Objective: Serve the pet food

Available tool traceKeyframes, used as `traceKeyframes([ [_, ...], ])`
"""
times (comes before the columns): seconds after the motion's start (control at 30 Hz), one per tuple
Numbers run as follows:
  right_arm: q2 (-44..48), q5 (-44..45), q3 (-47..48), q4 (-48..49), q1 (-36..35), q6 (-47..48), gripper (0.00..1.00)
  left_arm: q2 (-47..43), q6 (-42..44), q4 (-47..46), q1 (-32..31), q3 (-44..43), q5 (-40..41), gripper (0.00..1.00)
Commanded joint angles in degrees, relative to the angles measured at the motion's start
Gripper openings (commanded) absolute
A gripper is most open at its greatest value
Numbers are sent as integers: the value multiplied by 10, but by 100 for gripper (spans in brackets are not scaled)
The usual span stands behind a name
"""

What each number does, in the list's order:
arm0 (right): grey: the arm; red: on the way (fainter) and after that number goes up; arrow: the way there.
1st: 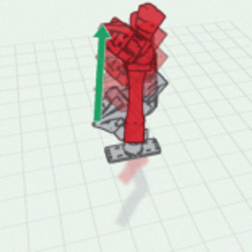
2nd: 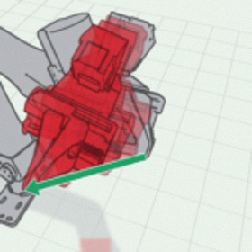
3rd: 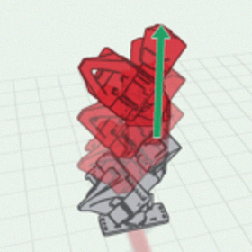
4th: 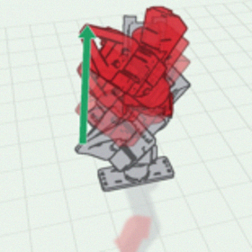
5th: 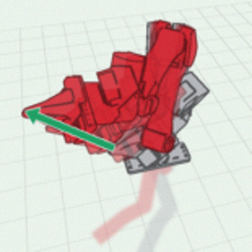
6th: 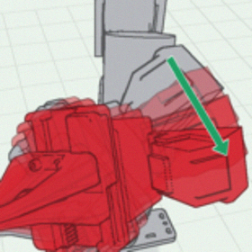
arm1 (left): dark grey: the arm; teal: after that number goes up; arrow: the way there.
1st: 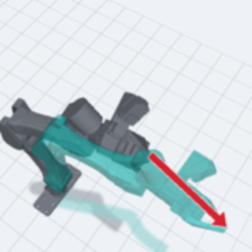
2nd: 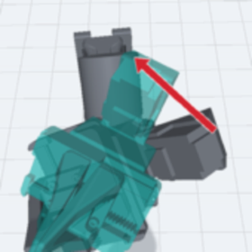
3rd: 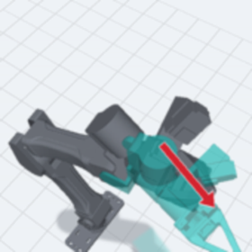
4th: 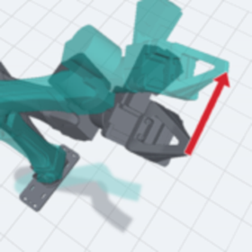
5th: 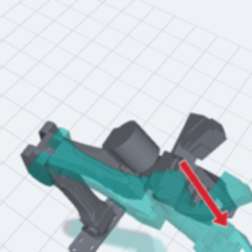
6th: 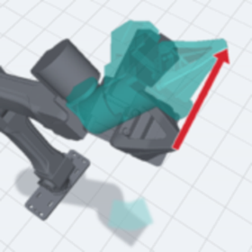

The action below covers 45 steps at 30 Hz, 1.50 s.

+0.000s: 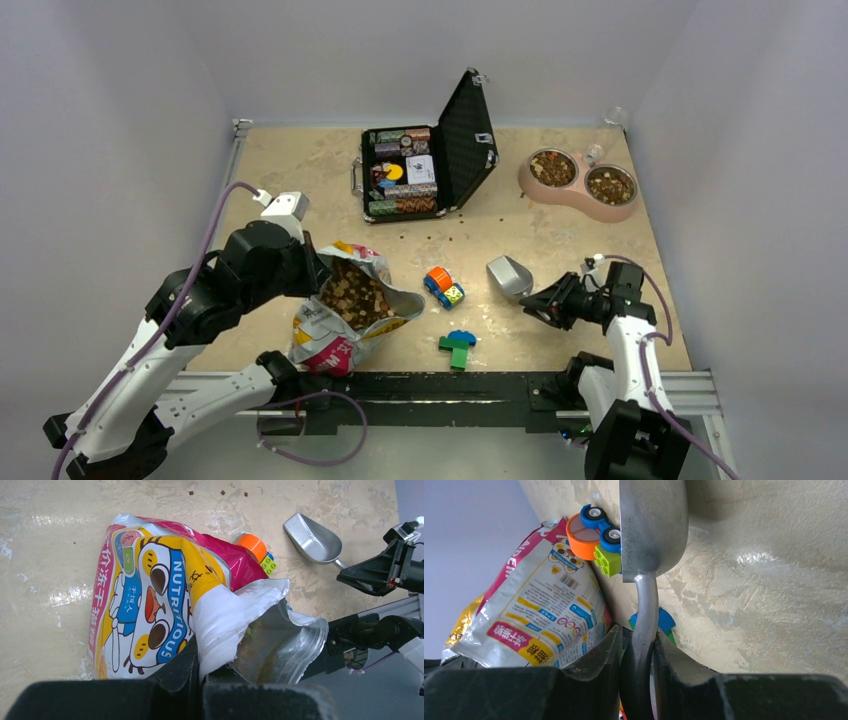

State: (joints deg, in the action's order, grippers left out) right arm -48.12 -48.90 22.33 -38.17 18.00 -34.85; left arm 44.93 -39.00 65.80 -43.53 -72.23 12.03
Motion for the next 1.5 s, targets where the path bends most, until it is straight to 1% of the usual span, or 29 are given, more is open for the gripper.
traceKeyframes([
  [0.0, 24, 8, -24, -47, -3, 29, 24, -14, -38, -67, -1, -22, -37, 0],
  [0.03, 34, 23, -14, -68, -4, 30, 36, -10, -34, -67, -1, -28, -38, 0],
  [0.07, 46, 49, 0, -95, -4, 35, 51, -7, -28, -71, -1, -29, -39, 0],
  [0.1, 60, 73, 10, -119, -5, 31, 61, -4, -25, -73, -1, -26, -37, 0],
  [0.13, 73, 82, 16, -129, -8, 24, 74, 0, -24, -76, -1, -23, -32, 0],
  [0.17, 86, 104, 28, -151, -10, 16, 79, 3, -25, -76, -1, -22, -29, 0],
  [0.2, 97, 124, 47, -181, -13, 13, 81, 8, -27, -76, -1, -23, -29, 0],
  [0.27, 117, 155, 91, -211, -18, 20, 84, 11, -38, -75, -1, -21, -33, 0],
  [0.33, 125, 196, 155, -229, -35, 40, 85, 7, -45, -80, -1, -15, -38, 0],
  [0.47, 125, 284, 247, -247, -108, 59, 86, -1, -41, -72, -1, -9, -37, 0],
  [0.53, 123, 332, 274, -267, -144, 58, 86, -3, -41, -66, -1, -10, -35, 0],
  [0.63, 134, 383, 296, -296, -174, 51, 86, -5, -44, -61, -1, -12, -37, 0],
  [0.73, 149, 375, 311, -278, -219, 49, 86, -4, -50, -55, -1, -19, -44, 0],
  [0.83, 142, 308, 314, -202, -279, 57, 85, -8, -52, -57, -1, -11, -44, 0],
  [0.87, 125, 288, 318, -178, -317, 50, 84, -8, -53, -56, -1, -12, -46, 0],
  [0.9, 103, 297, 330, -163, -366, 39, 83, -8, -55, -53, -1, -13, -49, 0],
  [0.93, 70, 325, 353, -157, -433, 30, 83, -9, -58, -52, -1, -15, -52, 0],
  [0.97, 19, 382, 383, -157, -501, 23, 83, -9, -61, -51, -1, -15, -56, 0],
  [1.0, -21, 418, 430, -163, -559, 17, 83, -9, -64, -50, -1, -16, -59, 0],
  [1.03, -66, 439, 466, -167, -605, 12, 82, -10, -66, -49, -1, -16, -62, 0],
  [1.13, -170, 476, 550, -144, -706, 7, 82, -10, -66, -44, -1, -19, -78, 0],
  [1.23, -259, 488, 632, -124, -776, 14, 82, -6, -67, -22, -1, -31, -95, 0],
  [1.3, -315, 517, 687, -127, -813, 23, 82, -5, -65, -12, -1, -35, -105, 0],
  [1.4, -385, 546, 761, -147, -854, 38, 82, -14, -66, -5, -1, -38, -113, 0],
  [1.47, -419, 557, 795, -155, -869, 35, 79, -20, -67, -2, -1, -39, -117, 0],
])
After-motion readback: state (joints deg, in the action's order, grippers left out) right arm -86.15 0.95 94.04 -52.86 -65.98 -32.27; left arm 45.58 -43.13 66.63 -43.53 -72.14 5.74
